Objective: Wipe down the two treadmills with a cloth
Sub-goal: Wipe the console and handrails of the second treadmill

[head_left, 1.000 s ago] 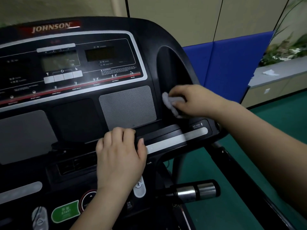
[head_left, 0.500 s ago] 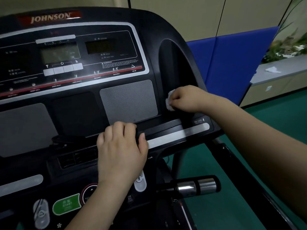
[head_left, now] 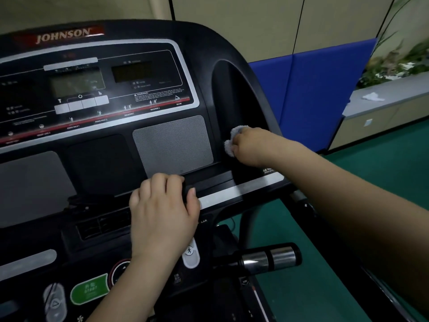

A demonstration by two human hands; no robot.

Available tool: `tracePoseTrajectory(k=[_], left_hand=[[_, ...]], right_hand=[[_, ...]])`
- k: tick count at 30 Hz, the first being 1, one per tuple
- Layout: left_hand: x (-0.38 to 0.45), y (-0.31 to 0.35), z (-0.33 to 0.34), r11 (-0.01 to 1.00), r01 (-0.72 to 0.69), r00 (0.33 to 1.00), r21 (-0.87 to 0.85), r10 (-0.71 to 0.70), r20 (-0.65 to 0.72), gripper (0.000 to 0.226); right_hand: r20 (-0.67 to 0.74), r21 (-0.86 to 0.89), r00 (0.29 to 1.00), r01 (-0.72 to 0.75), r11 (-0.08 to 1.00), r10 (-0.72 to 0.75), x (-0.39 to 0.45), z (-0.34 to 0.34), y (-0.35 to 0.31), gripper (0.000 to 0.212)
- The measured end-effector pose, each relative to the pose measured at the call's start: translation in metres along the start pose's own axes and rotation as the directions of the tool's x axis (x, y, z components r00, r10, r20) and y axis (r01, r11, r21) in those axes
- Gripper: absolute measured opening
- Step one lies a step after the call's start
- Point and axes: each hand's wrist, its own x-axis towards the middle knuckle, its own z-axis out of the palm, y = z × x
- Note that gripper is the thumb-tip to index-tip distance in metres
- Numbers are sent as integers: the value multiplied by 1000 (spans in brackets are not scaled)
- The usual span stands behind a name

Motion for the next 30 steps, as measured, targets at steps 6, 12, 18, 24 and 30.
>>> tracePoseTrajectory(k=[6, 12, 18, 24, 30], left_hand=[[0, 1, 0, 1000, -3, 1000, 21, 3, 2, 32], [-1, 1, -1, 1000, -8, 1000, 26, 8, 6, 33], [-2, 2, 0, 1000, 4, 1000, 7, -4, -3, 34], [-3, 2, 0, 1000, 8, 1000, 9, -8, 6, 36], [-4, 3, -1, 1000, -7, 1000, 9, 7, -8, 33]], right_hand=[[-100, 305, 970, 242, 921, -222, -27, -1, 9, 17], [-472, 129, 762, 557, 821, -443, -85, 60, -20, 33], [-673, 257, 739, 193, 947, 32, -90, 83, 29, 35], [-607, 521, 693, -22, 853, 388, -105, 92, 13, 39], [-685, 204, 717, 362, 910, -131, -113, 103, -8, 36]])
